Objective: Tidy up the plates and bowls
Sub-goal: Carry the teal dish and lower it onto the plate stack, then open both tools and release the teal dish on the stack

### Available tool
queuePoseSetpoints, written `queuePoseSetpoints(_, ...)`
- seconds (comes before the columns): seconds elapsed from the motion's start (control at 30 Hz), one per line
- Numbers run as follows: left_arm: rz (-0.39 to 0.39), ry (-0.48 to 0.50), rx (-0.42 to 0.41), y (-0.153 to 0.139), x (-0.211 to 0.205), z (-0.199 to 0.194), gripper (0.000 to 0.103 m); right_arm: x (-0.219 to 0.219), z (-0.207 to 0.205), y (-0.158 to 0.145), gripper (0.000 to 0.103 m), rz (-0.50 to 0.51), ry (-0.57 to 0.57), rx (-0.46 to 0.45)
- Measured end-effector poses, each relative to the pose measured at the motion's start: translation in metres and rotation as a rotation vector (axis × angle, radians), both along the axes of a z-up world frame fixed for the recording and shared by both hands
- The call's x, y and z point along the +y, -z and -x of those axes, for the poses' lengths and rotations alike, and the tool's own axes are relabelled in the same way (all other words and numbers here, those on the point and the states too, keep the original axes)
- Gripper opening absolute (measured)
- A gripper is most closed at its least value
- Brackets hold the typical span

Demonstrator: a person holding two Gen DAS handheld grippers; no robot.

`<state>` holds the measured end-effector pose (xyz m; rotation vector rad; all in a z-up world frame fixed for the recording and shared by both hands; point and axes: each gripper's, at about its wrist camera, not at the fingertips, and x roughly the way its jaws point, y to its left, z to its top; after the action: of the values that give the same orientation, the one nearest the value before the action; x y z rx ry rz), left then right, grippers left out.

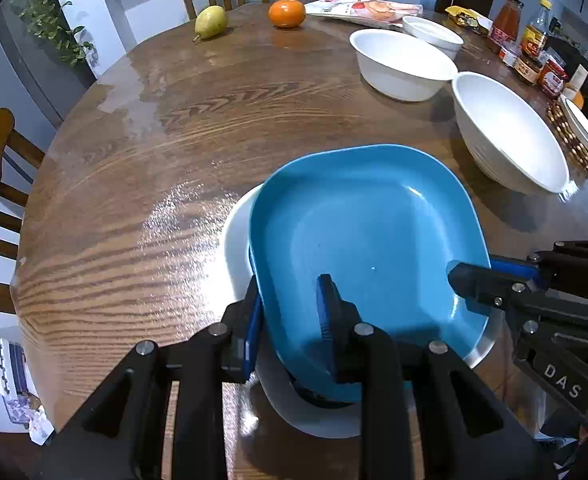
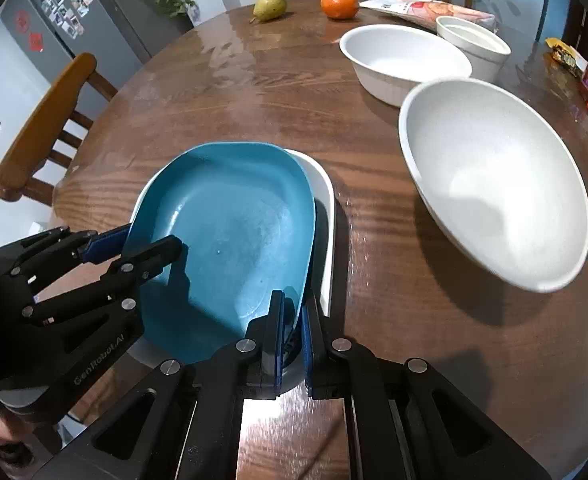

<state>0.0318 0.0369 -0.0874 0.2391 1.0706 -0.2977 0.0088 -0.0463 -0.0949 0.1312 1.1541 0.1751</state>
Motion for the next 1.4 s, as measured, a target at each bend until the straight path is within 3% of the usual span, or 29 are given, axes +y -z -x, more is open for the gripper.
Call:
queuePoseSetpoints(0.7,0.0,-0.025,0.005,-0.004,0.002,-0.009,0.027,-0.006,-0.008,-0.001,0.008,-0.004,0.013,-0.007)
queuePoseSetpoints(0.87,0.003,-0.009,-0.007,-0.009,-0.001,-0.004,0.045,-0.006,-0.004,-0.013,0.011,0.022,0.02,-0.053)
queuePoseSetpoints(1.0,0.0,-0.012,-0.043,-0.019,-0.001,0.001,0.056,-0.009,-0.001,-0.022,0.027,0.013,0.031,-0.081)
queuePoseSetpoints(1.17,0.021,-0.039,-0.073,-0.033,0.005,0.003,0.077,-0.013,0.006,-0.036,0.037,-0.001,0.046,-0.122)
queuePoseSetpoints(1.4,0.056,-0.052,-0.104,-0.054,0.002,0.005,0.091,-0.023,0.019,-0.059,0.044,0.019,0.078,-0.201)
